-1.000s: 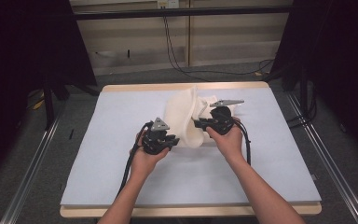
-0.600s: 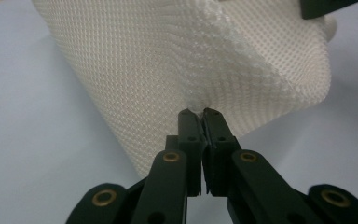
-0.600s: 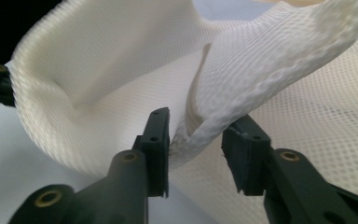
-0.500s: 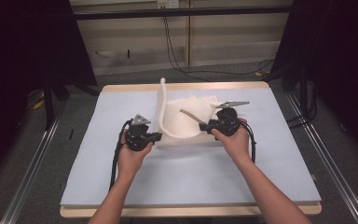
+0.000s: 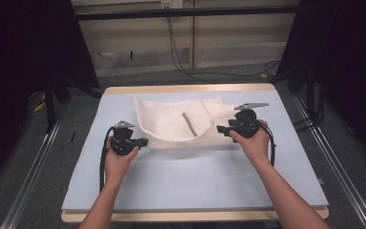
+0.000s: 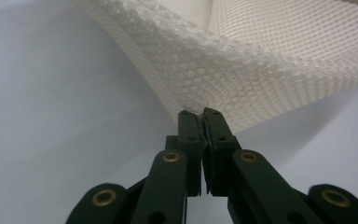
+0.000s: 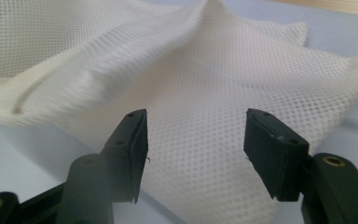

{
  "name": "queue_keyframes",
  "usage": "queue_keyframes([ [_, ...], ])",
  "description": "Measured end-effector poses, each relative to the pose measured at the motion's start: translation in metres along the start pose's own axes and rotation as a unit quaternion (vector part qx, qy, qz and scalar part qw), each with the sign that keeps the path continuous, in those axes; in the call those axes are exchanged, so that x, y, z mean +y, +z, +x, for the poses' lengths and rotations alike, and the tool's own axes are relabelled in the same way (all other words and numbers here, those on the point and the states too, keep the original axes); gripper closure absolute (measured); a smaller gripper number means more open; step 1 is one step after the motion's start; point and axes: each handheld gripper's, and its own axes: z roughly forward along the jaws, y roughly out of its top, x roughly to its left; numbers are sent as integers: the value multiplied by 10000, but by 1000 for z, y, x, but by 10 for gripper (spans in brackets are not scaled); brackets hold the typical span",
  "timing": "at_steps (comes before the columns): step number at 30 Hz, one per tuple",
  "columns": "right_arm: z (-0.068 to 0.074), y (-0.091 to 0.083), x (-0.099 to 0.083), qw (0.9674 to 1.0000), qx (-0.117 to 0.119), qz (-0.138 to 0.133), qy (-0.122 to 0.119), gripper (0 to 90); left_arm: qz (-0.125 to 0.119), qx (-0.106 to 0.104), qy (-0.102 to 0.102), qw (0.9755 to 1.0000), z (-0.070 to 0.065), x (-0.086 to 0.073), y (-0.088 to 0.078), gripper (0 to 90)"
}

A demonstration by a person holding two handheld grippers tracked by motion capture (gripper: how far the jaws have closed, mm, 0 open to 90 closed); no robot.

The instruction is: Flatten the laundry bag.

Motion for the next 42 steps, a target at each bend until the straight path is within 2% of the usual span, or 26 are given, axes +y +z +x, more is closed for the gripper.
queue_keyframes([
  [3, -10, -2, -6, 9999, -129, -36, 44, 394, 20, 58, -82, 9999, 5, -1, 0, 872],
  [7, -25, 0, -14, 9994, -321, 62, 110, 388, 146, 99, -225, 9996, 18, -5, -2, 872],
  [11, -35, 4, -21, 9989, -416, 78, 218, 388, 257, 111, -247, 9993, 24, -12, -1, 864],
  [12, -37, 5, -22, 9988, -410, 76, 248, 388, 224, 129, -297, 9992, 24, -14, 0, 861],
  [14, -38, 6, -23, 9989, -372, 75, 286, 391, 274, 127, -255, 9992, 25, -15, -1, 860],
  [16, -37, 9, -24, 9991, -228, 37, 351, 437, 299, 152, -213, 9992, 25, -16, -3, 847],
  [18, -34, 11, -23, 9996, -136, 24, 252, 524, 195, 129, -270, 9994, 24, -15, -6, 794],
  [19, -33, 11, -23, 9997, -181, 41, 187, 565, 222, 159, -220, 9994, 24, -14, -9, 763],
  [22, -31, 10, -24, 9998, -137, 54, 141, 690, 80, 179, -227, 9996, 19, -10, -15, 651],
  [23, -31, 10, -24, 9998, -137, 54, 141, 690, 80, 179, -227, 9996, 19, -10, -15, 595],
  [24, -31, 10, -24, 9998, -159, 68, 116, 715, 53, 219, -239, 9995, 18, -8, -16, 595],
  [25, -32, 9, -24, 9998, -109, 73, 118, 743, 40, 323, -167, 9993, 19, -3, -20, 496],
  [28, -32, 8, -24, 9999, -101, 66, 81, 770, 43, 374, -129, 9992, 21, 2, -21, 421],
  [30, -32, 7, -24, 9999, -83, 57, 90, 799, 31, 470, -81, 9989, 25, 9, -21, 396],
  [31, -32, 7, -24, 9999, -72, 67, 70, 804, -24, 478, -169, 9987, 26, 10, -19, 373],
  [35, -32, 7, -23, 9999, -61, 97, 57, 823, -45, 531, -207, 9984, 33, 16, -16, 336],
  [36, -32, 7, -23, 9999, -32, 111, 45, 832, -82, 522, -258, 9983, 38, 21, -13, 337],
  [37, -32, 7, -23, 9999, -32, 111, 45, 832, -82, 522, -258, 9983, 38, 21, -13, 337],
  [38, -32, 7, -23, 9999, -13, 109, 45, 840, -46, 414, -270, 9988, 40, 26, -9, 337],
  [41, -32, 7, -22, 9999, 27, 91, 60, 848, -30, 421, -227, 9989, 40, 33, -6, 347],
  [42, -32, 6, -22, 9999, 68, 86, 56, 853, -33, 373, -274, 9989, 40, 39, -1, 363],
])
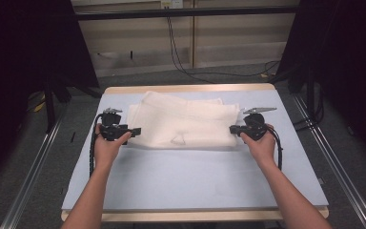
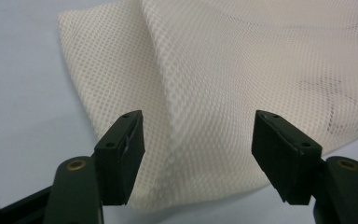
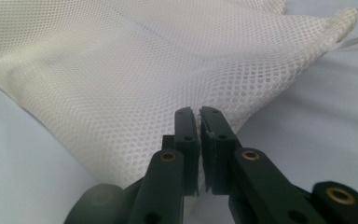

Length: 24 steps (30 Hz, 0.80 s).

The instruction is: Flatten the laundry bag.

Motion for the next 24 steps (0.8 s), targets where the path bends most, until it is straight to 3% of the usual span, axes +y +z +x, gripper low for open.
queue_keyframes([
  [2, 0, 0, 0, 10000, 8, -10, -23, 857, -58, -42, 11, 10000, 0, 3, 2, 375],
  [4, -1, -1, 0, 10000, 45, 9, -39, 863, -33, -88, 45, 9999, -1, 8, 5, 516],
  [5, -1, -1, 0, 10000, 45, 9, -39, 863, -17, -100, 101, 9999, -3, 9, 7, 516],
  [6, 0, -2, 0, 10000, 73, 2, -58, 864, -7, -301, 140, 9994, -6, 10, 7, 650],
  [7, 0, -2, 0, 10000, 73, 2, -58, 864, -7, -301, 140, 9994, -6, 10, 7, 726],
  [11, 2, -8, -2, 9995, 206, -185, -125, 864, -11, -523, 324, 9981, -16, -4, -3, 811],
  [14, 4, -9, -4, 9992, 230, -217, -246, 864, -40, -567, 379, 9977, -19, -13, -6, 830],
  [16, 8, -12, -8, 9988, 287, -216, -322, 864, 20, -612, 353, 9975, -22, -28, -8, 838],
  [20, 8, -15, -15, 9987, 301, -168, -364, 865, 125, -576, 505, 9970, -24, -42, -10, 845],
  [21, 8, -16, -21, 9988, 298, -121, -373, 865, 202, -545, 622, 9964, -26, -50, -11, 847],
  [24, 8, -16, -26, 9987, 306, -78, -394, 865, 265, -517, 660, 9961, -27, -57, -10, 849],
])
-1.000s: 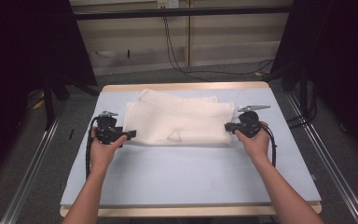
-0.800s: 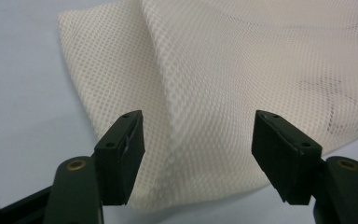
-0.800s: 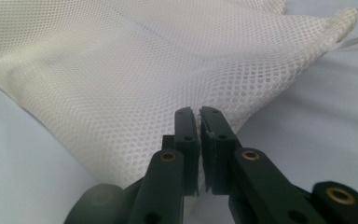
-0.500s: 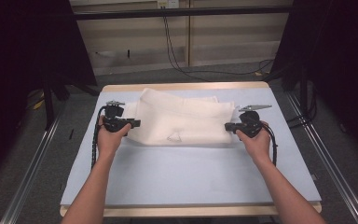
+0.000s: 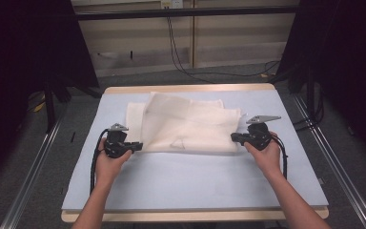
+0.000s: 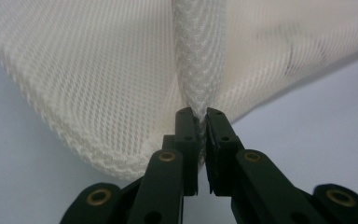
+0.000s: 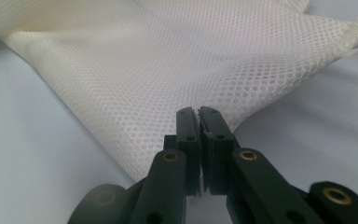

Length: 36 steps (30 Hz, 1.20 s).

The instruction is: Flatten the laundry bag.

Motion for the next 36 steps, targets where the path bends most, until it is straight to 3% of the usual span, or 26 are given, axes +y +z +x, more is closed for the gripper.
queue_keyframes([
  [2, 1, 0, -4, 10000, 4, 33, 1, 865, 122, 37, -5, 9999, 1, -6, 0, 850],
  [5, 2, -1, -8, 10000, 20, 24, -29, 864, 74, 49, -48, 9999, 4, -13, -2, 850],
  [7, 2, -3, -11, 10000, 50, 5, -53, 864, -1, 98, -184, 9998, 6, -18, -5, 851],
  [18, 7, -12, -25, 9996, 230, -55, -178, 862, 107, 189, -313, 9993, 14, -40, -17, 854],
  [20, 8, -13, -27, 9994, 249, -47, -214, 862, 110, 195, -334, 9992, 14, -41, -18, 855],
  [21, 10, -14, -30, 9993, 256, -18, -254, 862, 193, 220, -209, 9994, 14, -42, -20, 855],
  [22, 10, -14, -30, 9993, 256, -18, -254, 862, 193, 220, -209, 9994, 14, -42, -20, 855],
  [27, 13, -18, -38, 9988, 359, 104, -301, 865, 163, 215, -392, 9989, 11, -42, -21, 846],
  [29, 15, -18, -38, 9989, 345, 119, -309, 866, 152, 168, -442, 9988, 13, -39, -21, 788],
  [31, 14, -17, -38, 9988, 349, 142, -327, 866, 15, 183, -588, 9981, 13, -34, -19, 619],
  [33, 14, -15, -37, 9987, 342, 176, -347, 867, 120, 169, -532, 9984, 15, -26, -17, 601],
  [36, 14, -13, -37, 9987, 314, 166, -365, 868, -70, 234, -628, 9977, 20, -12, -14, 501],
])
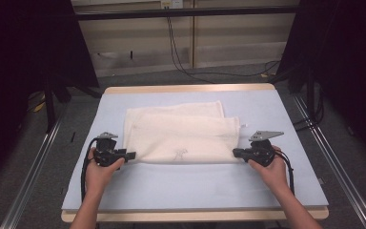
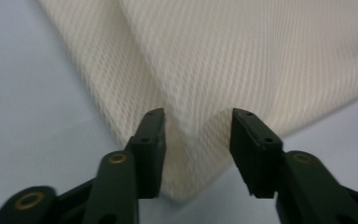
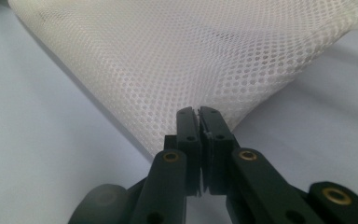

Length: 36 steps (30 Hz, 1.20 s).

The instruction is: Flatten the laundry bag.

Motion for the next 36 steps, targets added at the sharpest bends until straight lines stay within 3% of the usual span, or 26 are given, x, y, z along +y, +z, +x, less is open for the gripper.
queue_keyframes([
  [4, -1, 1, 0, 10000, 38, 18, 25, 868, -155, -26, -190, 9997, 4, 19, 10, 438],
  [6, -2, 2, 0, 10000, 44, 31, -2, 868, -124, -7, -152, 9998, 4, 25, 16, 445],
  [10, -1, 1, 0, 10000, 23, 22, -20, 868, 15, -5, 7, 10000, 2, 29, 20, 608],
  [12, -1, 1, 0, 10000, 28, 20, -27, 868, 156, -75, 87, 9998, -1, 28, 19, 754],
  [16, 0, 1, 0, 10000, 11, 35, -57, 868, 30, -140, 174, 9997, -6, 22, 7, 822],
  [19, 1, 1, -1, 10000, -14, 20, -84, 868, -25, -168, 458, 9988, -9, 8, -9, 826],
  [23, 1, 1, -3, 9999, -21, 10, -98, 867, -53, -302, 481, 9984, -10, -7, -17, 830],
  [26, 2, 1, -3, 9999, -41, 9, -96, 865, -88, -383, 374, 9985, -10, -21, -21, 830],
  [30, 2, 0, -1, 9998, -38, -37, 185, 796, -79, -369, 405, 9985, -12, -26, -20, 831],
  [32, 0, -2, 5, 9994, -190, -131, 239, 675, -36, -314, 489, 9983, -14, -21, -18, 831],
  [33, -1, -3, 7, 9989, -241, -228, 320, 642, 21, -298, 564, 9980, -14, -20, -18, 832],
  [36, -7, -3, 14, 9974, -334, -429, 477, 580, -11, -284, 526, 9982, -14, -19, -17, 832],
])
